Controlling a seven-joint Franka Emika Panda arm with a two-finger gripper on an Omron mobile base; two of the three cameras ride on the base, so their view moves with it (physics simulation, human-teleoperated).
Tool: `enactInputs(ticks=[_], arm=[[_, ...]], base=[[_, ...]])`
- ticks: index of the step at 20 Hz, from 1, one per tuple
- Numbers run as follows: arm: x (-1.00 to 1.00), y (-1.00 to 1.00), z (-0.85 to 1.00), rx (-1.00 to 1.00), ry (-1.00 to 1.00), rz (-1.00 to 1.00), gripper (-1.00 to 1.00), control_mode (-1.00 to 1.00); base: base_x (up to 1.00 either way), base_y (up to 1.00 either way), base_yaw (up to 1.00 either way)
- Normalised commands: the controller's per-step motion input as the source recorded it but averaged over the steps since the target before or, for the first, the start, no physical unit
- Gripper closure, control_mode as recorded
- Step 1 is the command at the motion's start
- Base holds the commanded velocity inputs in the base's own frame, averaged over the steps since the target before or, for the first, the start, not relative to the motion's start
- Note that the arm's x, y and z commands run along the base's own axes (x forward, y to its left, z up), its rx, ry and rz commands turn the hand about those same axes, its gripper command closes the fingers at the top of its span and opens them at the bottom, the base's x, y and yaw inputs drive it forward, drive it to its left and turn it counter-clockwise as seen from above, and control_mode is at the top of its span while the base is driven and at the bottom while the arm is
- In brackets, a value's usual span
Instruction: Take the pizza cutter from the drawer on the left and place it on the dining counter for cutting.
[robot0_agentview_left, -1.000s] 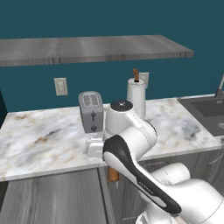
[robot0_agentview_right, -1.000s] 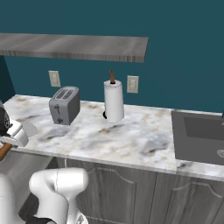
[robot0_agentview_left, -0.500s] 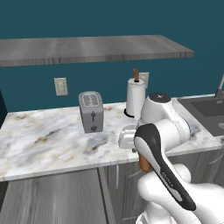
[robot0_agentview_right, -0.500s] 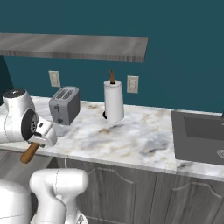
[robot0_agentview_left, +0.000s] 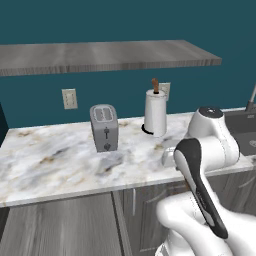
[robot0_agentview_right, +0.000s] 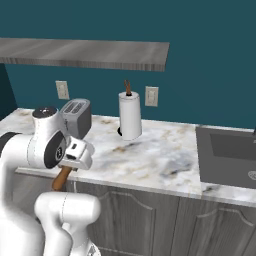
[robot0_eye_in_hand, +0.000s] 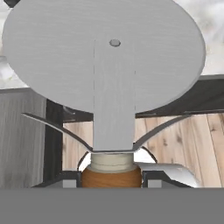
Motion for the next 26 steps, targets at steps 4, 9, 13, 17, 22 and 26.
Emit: enactInputs(ticks=[4,9,13,17,22,26], arm=[[0.1,-0.67,0.0,-0.08,0.0,0.0,1.0,-1.0],[0.04,-0.64,0.0,-0.07,-0.02,-0.01,1.0,-1.0],[0.14,-0.5,0.0,-0.02,-0.01,-0.01,1.0,-1.0],[0.19,-0.19,0.0,0.0,0.0,0.0,1.0,-1.0],[0.02,0.0,0.0,0.0,0.0,0.0,1.0,-1.0],[-0.04,0.0,0.0,0.0,0.0,0.0,1.0,-1.0]], base=[[0.0,0.0,0.0],[0.0,0.0,0.0],[0.0,0.0,0.0],[0.0,0.0,0.0],[0.0,0.0,0.0],[0.0,0.0,0.0]])
